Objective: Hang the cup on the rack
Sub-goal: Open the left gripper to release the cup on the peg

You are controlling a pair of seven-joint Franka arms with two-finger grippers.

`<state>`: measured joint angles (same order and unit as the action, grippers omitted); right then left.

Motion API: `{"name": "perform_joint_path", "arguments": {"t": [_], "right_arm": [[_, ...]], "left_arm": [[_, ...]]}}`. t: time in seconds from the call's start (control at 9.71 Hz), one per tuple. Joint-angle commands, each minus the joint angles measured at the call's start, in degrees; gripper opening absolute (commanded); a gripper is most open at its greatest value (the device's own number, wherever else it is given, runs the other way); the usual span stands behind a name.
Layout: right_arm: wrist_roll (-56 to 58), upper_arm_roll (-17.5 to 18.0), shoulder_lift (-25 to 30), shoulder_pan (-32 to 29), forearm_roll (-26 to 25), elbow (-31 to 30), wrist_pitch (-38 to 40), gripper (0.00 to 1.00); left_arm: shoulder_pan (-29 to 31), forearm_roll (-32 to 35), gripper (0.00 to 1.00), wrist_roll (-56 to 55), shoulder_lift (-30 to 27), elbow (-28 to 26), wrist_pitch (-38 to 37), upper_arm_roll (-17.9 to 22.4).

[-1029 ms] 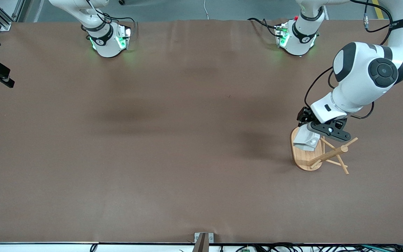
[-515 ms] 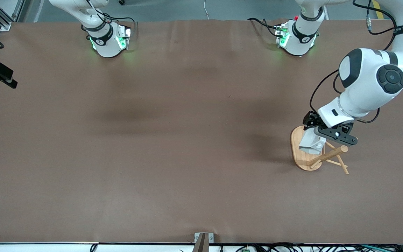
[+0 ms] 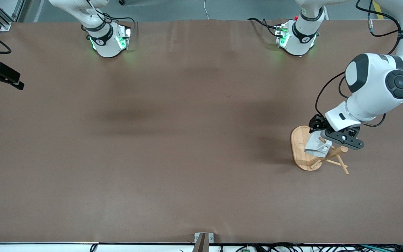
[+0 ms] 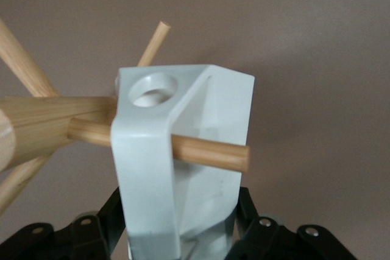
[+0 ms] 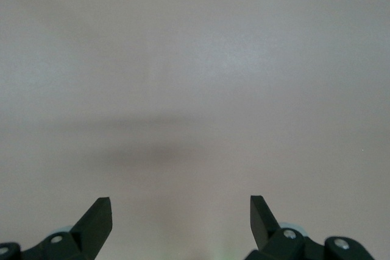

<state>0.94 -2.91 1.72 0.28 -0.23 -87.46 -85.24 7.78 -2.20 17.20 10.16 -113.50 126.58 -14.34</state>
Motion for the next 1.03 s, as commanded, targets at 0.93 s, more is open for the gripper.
{"name": "perform_joint_path", "arguments": {"t": [0.93], "right_arm": [[-1.30,0.18,1.36,0.86,-0.30,-0.96,-0.63,1.00]], "left_arm": [[1.53,2.54,1.00,-4.10,0.46,23.88,-20.11,-0.07]]}}
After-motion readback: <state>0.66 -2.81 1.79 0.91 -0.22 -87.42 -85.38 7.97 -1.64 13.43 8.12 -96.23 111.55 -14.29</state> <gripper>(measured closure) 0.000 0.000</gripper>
